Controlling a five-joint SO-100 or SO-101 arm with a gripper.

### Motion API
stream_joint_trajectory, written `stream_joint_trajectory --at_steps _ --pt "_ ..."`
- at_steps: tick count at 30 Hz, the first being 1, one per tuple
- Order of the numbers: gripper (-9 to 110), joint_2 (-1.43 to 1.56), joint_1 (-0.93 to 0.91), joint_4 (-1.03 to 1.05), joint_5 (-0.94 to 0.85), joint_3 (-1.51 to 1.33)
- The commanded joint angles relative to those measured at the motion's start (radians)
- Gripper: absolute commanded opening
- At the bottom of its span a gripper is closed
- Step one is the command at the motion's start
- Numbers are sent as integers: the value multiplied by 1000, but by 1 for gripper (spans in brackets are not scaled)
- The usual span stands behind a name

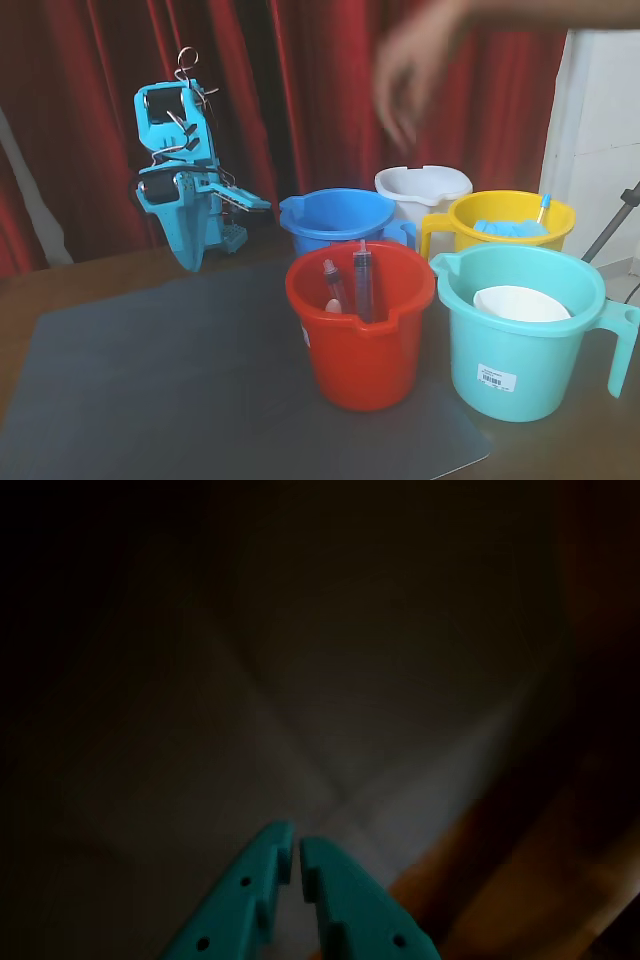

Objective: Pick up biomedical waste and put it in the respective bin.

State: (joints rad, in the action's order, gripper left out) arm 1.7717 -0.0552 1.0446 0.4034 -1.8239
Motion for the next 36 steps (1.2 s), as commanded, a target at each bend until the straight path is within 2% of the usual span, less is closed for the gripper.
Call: stream_joint_trajectory --at_steps 1,32,36 --pt "0 18 -3 -11 3 46" --pt "0 5 -6 -15 2 57" --pt "0 5 -6 -83 3 41"
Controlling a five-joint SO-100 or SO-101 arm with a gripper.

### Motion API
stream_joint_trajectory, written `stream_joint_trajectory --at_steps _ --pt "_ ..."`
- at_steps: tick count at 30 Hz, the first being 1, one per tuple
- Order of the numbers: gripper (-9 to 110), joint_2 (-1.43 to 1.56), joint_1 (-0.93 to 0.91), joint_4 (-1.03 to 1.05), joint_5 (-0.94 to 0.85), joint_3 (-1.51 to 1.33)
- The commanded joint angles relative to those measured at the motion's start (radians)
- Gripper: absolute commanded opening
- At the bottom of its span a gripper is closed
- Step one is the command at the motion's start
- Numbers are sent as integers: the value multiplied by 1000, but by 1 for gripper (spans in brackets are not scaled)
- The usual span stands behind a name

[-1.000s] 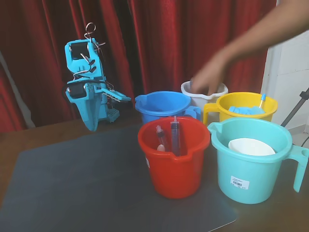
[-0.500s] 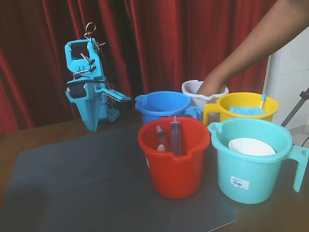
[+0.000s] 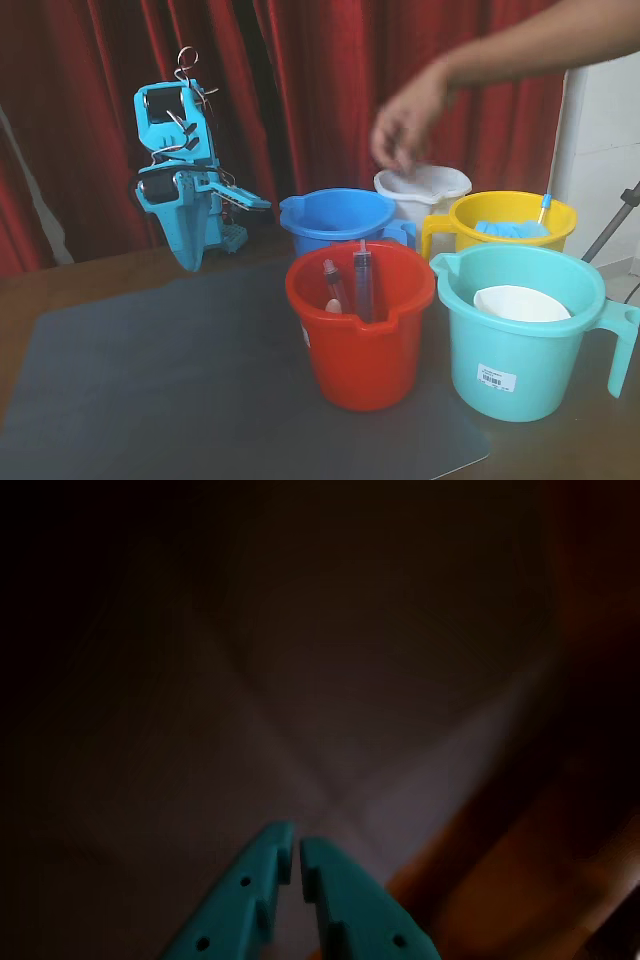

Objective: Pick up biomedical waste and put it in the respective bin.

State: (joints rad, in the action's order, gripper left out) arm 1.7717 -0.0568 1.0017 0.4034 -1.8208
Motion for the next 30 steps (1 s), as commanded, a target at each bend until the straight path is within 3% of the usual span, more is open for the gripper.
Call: stream_joint_trajectory --at_steps 1,6,10,13,30 --pt "0 2 -5 -48 3 37" --pt "0 2 -55 -40 29 35" --pt "0 2 -110 -32 360 32" --pt "0 18 -114 -3 483 -23" --pt "0 21 -115 54 491 -132"
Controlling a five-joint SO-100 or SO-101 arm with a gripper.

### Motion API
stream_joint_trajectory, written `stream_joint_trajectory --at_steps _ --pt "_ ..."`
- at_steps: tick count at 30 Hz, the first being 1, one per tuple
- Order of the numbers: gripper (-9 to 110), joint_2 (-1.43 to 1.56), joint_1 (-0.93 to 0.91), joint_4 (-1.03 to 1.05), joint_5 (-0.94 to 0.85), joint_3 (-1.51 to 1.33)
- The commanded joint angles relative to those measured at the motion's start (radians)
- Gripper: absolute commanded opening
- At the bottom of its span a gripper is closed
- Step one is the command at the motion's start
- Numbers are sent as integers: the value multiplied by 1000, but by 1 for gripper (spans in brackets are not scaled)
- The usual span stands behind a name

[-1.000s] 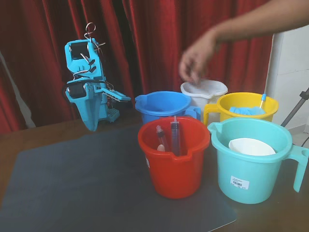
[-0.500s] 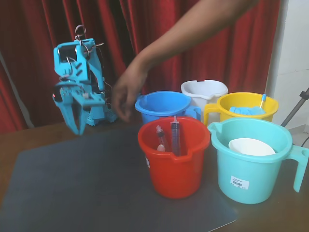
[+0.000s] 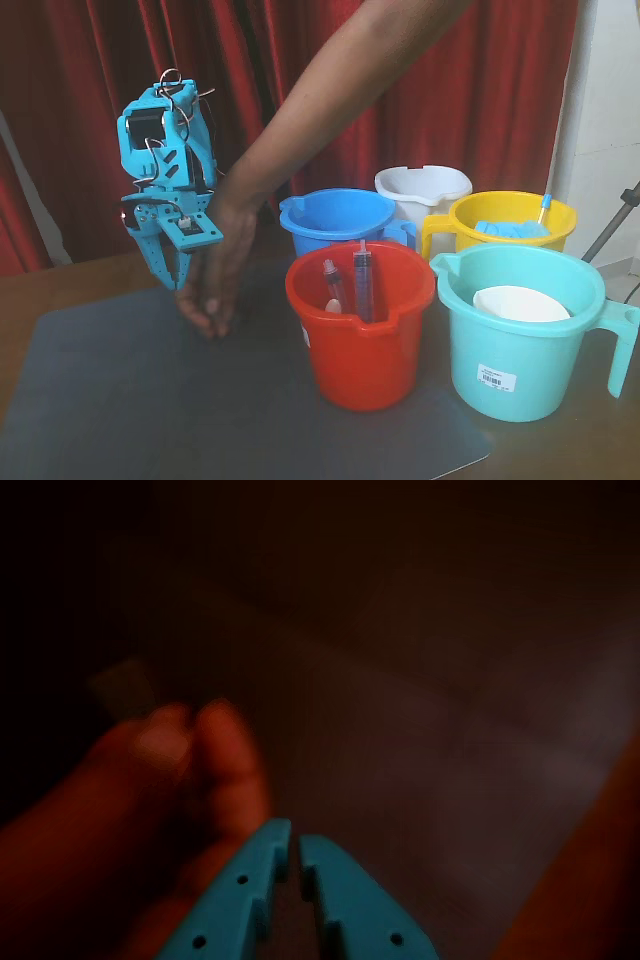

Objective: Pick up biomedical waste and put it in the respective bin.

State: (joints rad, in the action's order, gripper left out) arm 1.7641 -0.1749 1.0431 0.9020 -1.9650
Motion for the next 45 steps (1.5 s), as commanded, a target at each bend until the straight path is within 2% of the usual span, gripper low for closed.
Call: stream_joint_trajectory --at_steps 1,12,20,39,45 --pt "0 29 3 18 -9 9" --pt "0 17 3 51 -14 21" --pt "2 -41 -40 -233 -41 25" --pt "3 -137 -58 -249 -106 35" --pt "17 -138 -5 -236 -94 32"
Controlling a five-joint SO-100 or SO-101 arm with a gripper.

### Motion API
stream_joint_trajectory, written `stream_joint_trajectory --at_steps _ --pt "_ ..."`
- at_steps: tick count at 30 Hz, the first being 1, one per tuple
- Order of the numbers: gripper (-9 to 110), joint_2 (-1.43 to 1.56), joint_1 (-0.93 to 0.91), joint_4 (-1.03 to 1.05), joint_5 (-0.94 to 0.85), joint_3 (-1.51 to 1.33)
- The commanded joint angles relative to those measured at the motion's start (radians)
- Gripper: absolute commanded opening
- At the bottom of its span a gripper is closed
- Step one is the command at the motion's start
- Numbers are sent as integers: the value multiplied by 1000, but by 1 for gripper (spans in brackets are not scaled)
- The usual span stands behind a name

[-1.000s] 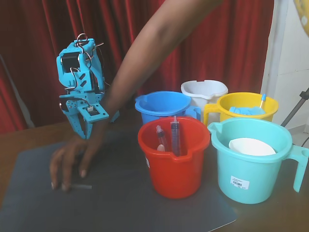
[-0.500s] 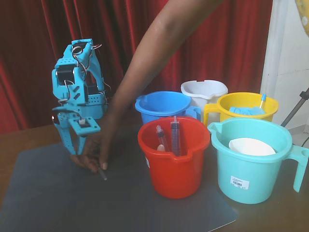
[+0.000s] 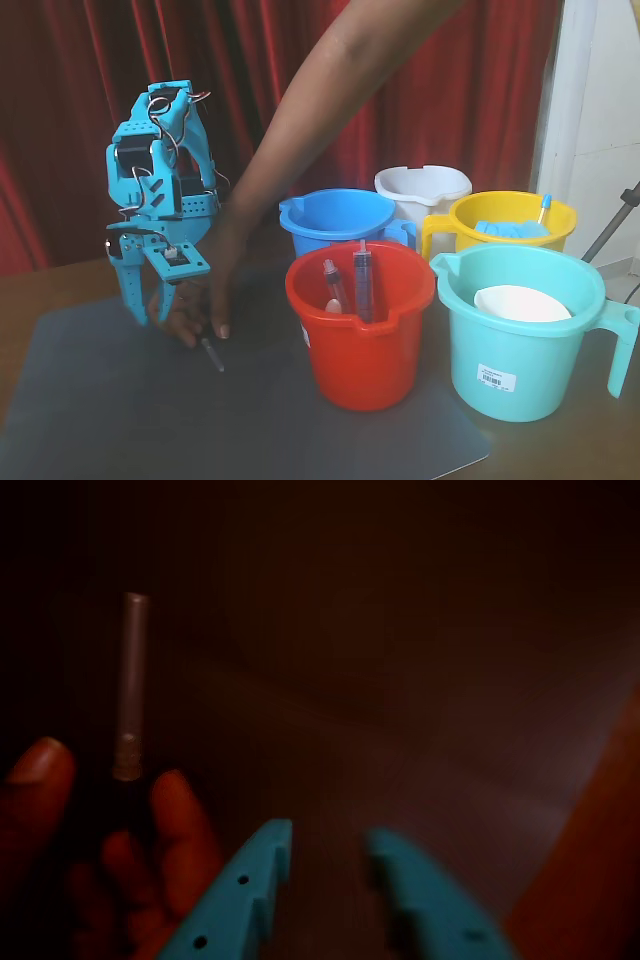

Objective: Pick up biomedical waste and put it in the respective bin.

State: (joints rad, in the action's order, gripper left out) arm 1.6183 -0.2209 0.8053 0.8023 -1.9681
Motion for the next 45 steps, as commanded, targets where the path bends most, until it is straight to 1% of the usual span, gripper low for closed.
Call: stream_joint_trajectory --at_steps 1,4,7,15,19,29,38,45 --pt "19 8 55 2 8 32" --pt "22 6 77 2 32 23" --pt "22 6 87 6 61 18" --pt "22 -5 155 31 61 18" --pt "22 -78 184 20 61 37" --pt "21 -350 189 17 78 222" --pt "21 -483 189 18 81 321" --pt "21 -555 189 17 100 344"
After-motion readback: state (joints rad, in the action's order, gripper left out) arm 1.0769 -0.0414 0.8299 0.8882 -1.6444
